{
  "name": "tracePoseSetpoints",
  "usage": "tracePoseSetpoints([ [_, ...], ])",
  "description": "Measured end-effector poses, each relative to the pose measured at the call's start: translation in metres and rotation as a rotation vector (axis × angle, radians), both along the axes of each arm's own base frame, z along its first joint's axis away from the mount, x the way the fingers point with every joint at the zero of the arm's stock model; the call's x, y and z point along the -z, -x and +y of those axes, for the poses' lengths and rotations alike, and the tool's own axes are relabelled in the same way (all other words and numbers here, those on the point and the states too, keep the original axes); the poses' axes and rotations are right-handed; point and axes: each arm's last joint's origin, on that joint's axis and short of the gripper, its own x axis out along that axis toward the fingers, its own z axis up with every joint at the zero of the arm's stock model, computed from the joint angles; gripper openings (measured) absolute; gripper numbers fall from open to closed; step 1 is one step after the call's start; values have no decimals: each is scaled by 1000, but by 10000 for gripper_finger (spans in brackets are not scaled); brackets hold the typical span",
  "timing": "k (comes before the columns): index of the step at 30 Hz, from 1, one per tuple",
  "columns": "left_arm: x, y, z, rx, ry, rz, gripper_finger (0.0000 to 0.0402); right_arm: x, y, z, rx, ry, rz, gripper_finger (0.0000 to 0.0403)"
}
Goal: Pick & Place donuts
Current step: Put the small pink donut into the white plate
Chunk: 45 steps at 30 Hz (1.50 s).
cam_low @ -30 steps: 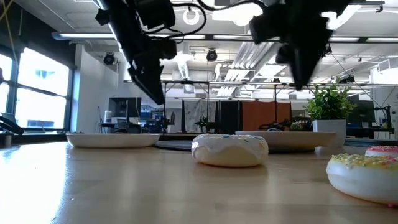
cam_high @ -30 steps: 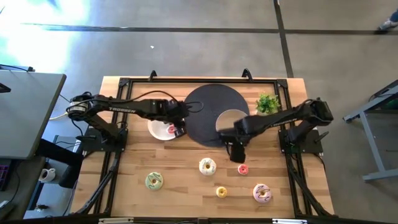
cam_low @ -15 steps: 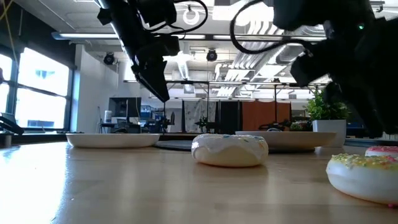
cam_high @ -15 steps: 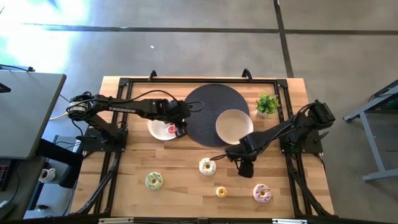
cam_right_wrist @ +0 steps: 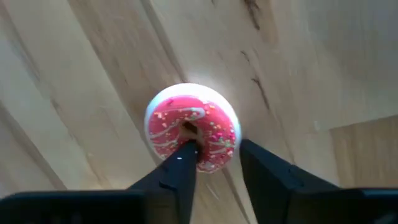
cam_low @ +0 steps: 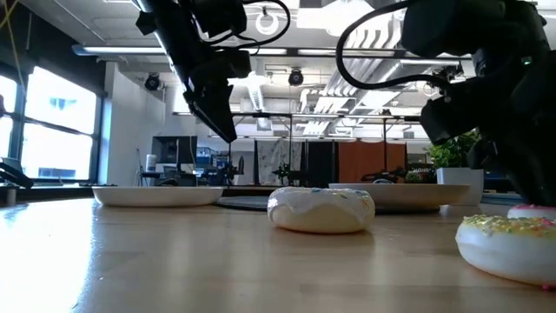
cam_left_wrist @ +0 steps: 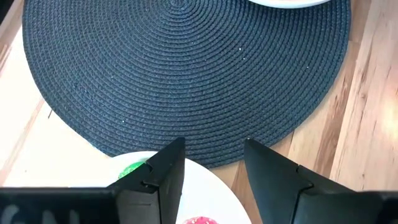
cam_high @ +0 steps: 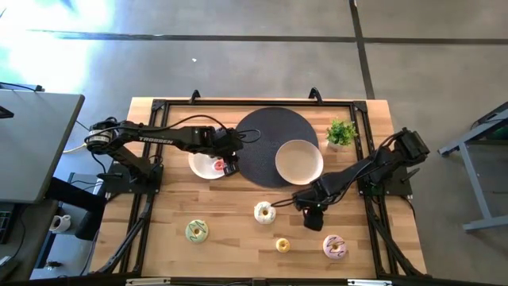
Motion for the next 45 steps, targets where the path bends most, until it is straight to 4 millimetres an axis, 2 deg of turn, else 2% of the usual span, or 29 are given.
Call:
tracePoseSetpoints([
  [6, 0, 0, 0, -3, 2, 0, 161, -2, -5, 3, 29, -74, -35, 16],
  [9, -9, 8, -1, -4, 3, 8, 161, -11, -12, 5, 48, -83, -94, 18],
  [13, -38, 18, -2, -39, 21, 30, 161, -39, -29, 7, 35, -55, -235, 23],
  [17, -84, 33, -4, -53, 15, -9, 161, -72, -55, -1, 31, 155, -470, 7],
  [21, -126, 53, -5, -94, -16, -43, 161, -98, -84, -22, 60, 417, -715, 15],
  [24, -156, 66, -6, -128, -43, -119, 161, -111, -103, -43, 86, 519, -892, 14],
  [26, -168, 84, -9, -144, -42, -102, 161, -115, -115, -60, 111, 555, -988, 9],
  [28, -184, 91, -9, -160, -58, -196, 161, -111, -128, -77, 134, 579, -1046, 6],
  [30, -189, 105, -11, -163, -58, -205, 161, -101, -141, -93, 163, 575, -1106, 6],
  [34, -198, 119, -13, -171, -68, -257, 161, -68, -163, -125, 207, 499, -1163, 9],
  [38, -200, 124, -13, -171, -69, -274, 161, -38, -184, -155, 246, 504, -1128, 6],
  [41, -201, 125, -13, -171, -69, -277, 161, -30, -209, -178, 255, 508, -1117, 6],
  [45, -199, 124, -13, -166, -65, -263, 161, -11, -242, -200, 220, 434, -1004, 7],
])
